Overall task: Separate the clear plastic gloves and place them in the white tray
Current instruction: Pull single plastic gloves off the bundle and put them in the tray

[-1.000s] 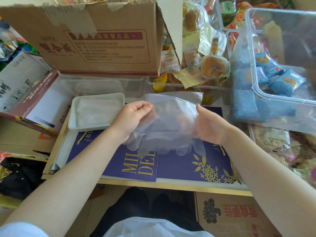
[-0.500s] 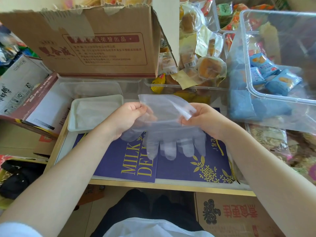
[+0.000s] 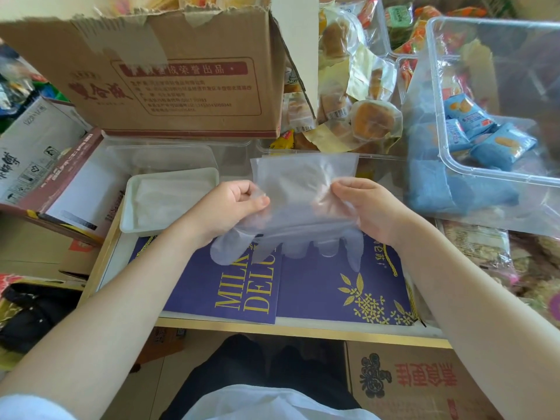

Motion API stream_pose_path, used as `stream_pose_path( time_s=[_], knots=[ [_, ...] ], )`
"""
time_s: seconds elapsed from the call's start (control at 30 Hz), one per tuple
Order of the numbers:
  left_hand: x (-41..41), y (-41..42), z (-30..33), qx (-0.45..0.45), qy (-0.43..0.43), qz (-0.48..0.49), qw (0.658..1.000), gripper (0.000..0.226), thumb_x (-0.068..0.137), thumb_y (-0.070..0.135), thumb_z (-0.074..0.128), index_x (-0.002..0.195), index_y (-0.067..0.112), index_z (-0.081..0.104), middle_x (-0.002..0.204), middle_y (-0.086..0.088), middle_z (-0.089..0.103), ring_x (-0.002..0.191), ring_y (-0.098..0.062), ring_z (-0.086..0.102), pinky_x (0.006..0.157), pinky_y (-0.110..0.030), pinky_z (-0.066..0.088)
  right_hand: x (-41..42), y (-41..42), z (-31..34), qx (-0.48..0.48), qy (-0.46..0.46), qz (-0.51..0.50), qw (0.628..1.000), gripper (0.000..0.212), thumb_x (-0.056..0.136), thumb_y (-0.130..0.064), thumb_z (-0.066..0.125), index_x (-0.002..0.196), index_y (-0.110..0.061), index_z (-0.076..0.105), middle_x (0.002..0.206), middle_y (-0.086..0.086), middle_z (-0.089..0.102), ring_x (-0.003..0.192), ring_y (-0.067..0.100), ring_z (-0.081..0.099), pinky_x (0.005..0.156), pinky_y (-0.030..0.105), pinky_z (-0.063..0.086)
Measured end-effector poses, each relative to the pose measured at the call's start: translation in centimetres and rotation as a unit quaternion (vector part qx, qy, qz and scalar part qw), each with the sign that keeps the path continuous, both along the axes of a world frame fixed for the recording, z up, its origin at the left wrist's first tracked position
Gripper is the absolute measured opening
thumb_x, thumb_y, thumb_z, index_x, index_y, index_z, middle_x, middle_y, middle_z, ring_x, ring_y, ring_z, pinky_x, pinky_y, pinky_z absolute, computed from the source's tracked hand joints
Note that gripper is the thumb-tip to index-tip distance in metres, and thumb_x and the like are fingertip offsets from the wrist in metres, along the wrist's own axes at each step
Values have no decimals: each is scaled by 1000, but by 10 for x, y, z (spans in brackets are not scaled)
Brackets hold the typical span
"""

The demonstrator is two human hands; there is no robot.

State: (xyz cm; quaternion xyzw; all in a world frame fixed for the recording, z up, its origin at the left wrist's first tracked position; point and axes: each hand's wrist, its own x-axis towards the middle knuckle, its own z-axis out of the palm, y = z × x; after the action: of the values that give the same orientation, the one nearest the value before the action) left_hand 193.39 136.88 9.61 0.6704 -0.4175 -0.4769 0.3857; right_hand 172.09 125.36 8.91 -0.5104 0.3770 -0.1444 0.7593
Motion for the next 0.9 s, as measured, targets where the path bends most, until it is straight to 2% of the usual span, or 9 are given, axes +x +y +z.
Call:
stream_pose_path(
  time_s=[0.17, 0.23, 0.37, 0.43, 0.53, 0.63, 0.73, 0.83, 0.9],
  knots=[
    [9, 4, 1, -5, -7, -22, 1000, 19, 95, 9, 48, 78, 14, 55, 60, 8, 61, 54, -2, 51, 58, -16, 41, -1, -2, -3, 25, -27, 24, 999, 15, 89, -17, 55, 95, -10, 67, 83, 3, 69, 75, 17, 64, 69, 27, 51],
    [10, 3, 4, -18, -26, -19, 999, 21, 98, 10, 44, 80, 16, 54, 60, 10, 60, 54, -1, 49, 58, -15, 40, 1, -1, -4, 7, -16, 77, 997, 24, 84, -19, 63, 104, -7, 65, 94, 8, 69, 82, 19, 67, 74, 31, 54],
    [22, 6, 6, -18, -19, 9, 1000, 24, 100, 9, 39, 82, 15, 55, 56, 9, 58, 46, -5, 50, 50, -17, 42, 15, 5, -3, -100, 67, 134, 984, 13, 90, -10, 57, 83, -6, 67, 79, 6, 67, 73, 18, 63, 72, 31, 51],
    [29, 9, 4, -6, -10, 25, 1000, 23, 99, 12, 42, 82, 15, 57, 58, 3, 57, 45, -7, 49, 50, -19, 40, 23, 6, -2, -122, 89, 124, 981, 16, 91, -12, 57, 79, -8, 66, 77, 8, 66, 72, 21, 61, 74, 35, 50],
    [39, 16, 3, 14, 27, 13, 999, 9, 88, 19, 63, 87, 11, 60, 56, 7, 64, 50, 1, 55, 53, -9, 42, 33, 6, -3, -149, 124, 94, 977, 14, 90, -18, 60, 89, -6, 68, 87, 14, 71, 79, 29, 67, 81, 42, 53],
    [62, 19, -3, 40, 60, -4, 997, 27, 71, 24, 75, 94, 12, 68, 85, 1, 72, 77, -10, 64, 75, -20, 50, 40, 9, 1, -118, 96, 86, 985, 13, 89, -17, 61, 90, -7, 69, 85, 12, 72, 76, 23, 67, 76, 37, 54],
    [77, 16, 2, 31, 82, 16, 996, 9, 83, 16, 64, 89, 12, 69, 79, 4, 72, 69, -7, 65, 67, -19, 53, 48, 19, 6, -81, 73, 114, 988, 10, 87, -11, 60, 85, -11, 70, 76, 4, 71, 68, 13, 66, 66, 24, 55],
    [96, 13, 8, 0, 221, 60, 973, 31, 90, 27, 49, 73, 21, 75, 78, 4, 72, 72, -9, 65, 68, -19, 55, 63, 28, 5, -75, 50, 65, 994, 22, 90, -9, 58, 72, -17, 68, 61, -6, 66, 54, 7, 60, 50, 14, 46],
    [111, 14, 7, -6, 373, 60, 926, 49, 78, 57, 44, 88, 21, 76, 96, -1, 72, 88, -17, 67, 84, -29, 52, 74, 32, 3, -61, 35, -4, 997, 13, 91, -8, 57, 83, -9, 67, 65, -2, 68, 56, 9, 62, 51, 18, 49]
  ],
)
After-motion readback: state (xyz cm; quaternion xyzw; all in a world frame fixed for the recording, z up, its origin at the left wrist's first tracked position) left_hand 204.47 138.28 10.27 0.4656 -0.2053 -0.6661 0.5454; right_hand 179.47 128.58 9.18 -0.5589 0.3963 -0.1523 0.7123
